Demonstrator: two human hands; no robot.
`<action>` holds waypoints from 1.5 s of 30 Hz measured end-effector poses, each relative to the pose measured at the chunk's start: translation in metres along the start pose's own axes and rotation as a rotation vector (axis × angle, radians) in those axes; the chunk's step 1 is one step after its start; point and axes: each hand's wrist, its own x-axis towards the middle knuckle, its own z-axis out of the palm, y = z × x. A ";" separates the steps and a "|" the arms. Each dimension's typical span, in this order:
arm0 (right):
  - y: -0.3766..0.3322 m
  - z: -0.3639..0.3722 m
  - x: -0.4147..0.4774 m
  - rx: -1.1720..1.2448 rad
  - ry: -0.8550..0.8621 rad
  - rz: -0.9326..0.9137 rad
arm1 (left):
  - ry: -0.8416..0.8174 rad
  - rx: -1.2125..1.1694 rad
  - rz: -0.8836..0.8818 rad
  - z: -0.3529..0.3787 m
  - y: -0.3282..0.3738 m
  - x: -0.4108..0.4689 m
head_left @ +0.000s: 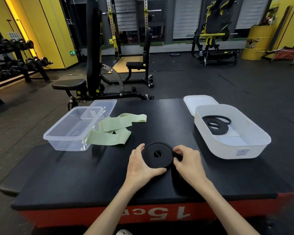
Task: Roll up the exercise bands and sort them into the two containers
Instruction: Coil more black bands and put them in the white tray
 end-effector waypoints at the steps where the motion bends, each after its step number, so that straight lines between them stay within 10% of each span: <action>1: -0.001 -0.002 0.000 -0.005 -0.018 0.009 | 0.007 0.008 -0.001 0.002 0.001 0.000; 20: -0.035 0.001 0.018 -0.226 -0.108 0.123 | 0.007 0.257 -0.035 0.021 0.017 0.004; 34: -0.075 0.001 0.077 -0.709 -0.510 0.108 | 0.014 0.261 0.166 0.009 -0.006 -0.001; 45: -0.061 0.004 0.068 -0.641 -0.402 0.040 | 0.130 0.513 0.406 -0.009 -0.016 0.027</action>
